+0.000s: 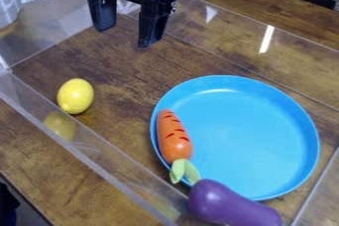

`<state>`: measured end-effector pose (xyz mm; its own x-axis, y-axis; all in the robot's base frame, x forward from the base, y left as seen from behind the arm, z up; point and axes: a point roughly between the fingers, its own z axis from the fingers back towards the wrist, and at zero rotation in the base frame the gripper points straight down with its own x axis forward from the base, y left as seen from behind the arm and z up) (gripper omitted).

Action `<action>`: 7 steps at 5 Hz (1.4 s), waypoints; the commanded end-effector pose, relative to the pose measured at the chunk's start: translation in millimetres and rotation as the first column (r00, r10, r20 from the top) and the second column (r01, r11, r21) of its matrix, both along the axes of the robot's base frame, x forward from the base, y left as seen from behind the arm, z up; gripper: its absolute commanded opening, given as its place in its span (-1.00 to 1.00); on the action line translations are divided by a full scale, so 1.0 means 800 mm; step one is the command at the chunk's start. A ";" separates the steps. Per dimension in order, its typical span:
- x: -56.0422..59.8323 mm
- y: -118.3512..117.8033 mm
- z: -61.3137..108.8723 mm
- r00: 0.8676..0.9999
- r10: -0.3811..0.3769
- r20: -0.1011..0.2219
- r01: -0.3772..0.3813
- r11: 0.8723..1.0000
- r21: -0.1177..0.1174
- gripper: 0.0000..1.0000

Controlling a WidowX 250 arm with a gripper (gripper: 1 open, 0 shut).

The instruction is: Move the carrot to the left side

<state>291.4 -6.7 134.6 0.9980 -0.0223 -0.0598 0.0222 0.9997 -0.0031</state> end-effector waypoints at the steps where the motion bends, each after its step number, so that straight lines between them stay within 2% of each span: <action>1: -0.009 -0.012 0.001 1.000 -0.016 -0.017 0.016 1.000 -0.005 1.00; 2: -0.017 -0.024 0.003 0.999 -0.031 -0.034 0.030 0.999 -0.011 1.00; 3: -0.023 -0.034 -0.008 0.998 -0.049 -0.047 0.048 0.999 -0.019 1.00; 4: -0.029 -0.051 -0.024 0.999 -0.026 -0.047 0.024 0.999 -0.036 1.00; 6: -0.012 -0.060 -0.053 0.994 0.108 -0.029 -0.110 0.991 -0.078 1.00; 7: 0.000 -0.062 -0.073 0.989 0.145 -0.023 -0.146 0.985 -0.096 1.00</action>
<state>286.3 -59.1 66.3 0.9876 0.1049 -0.1171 -0.1156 0.9893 -0.0889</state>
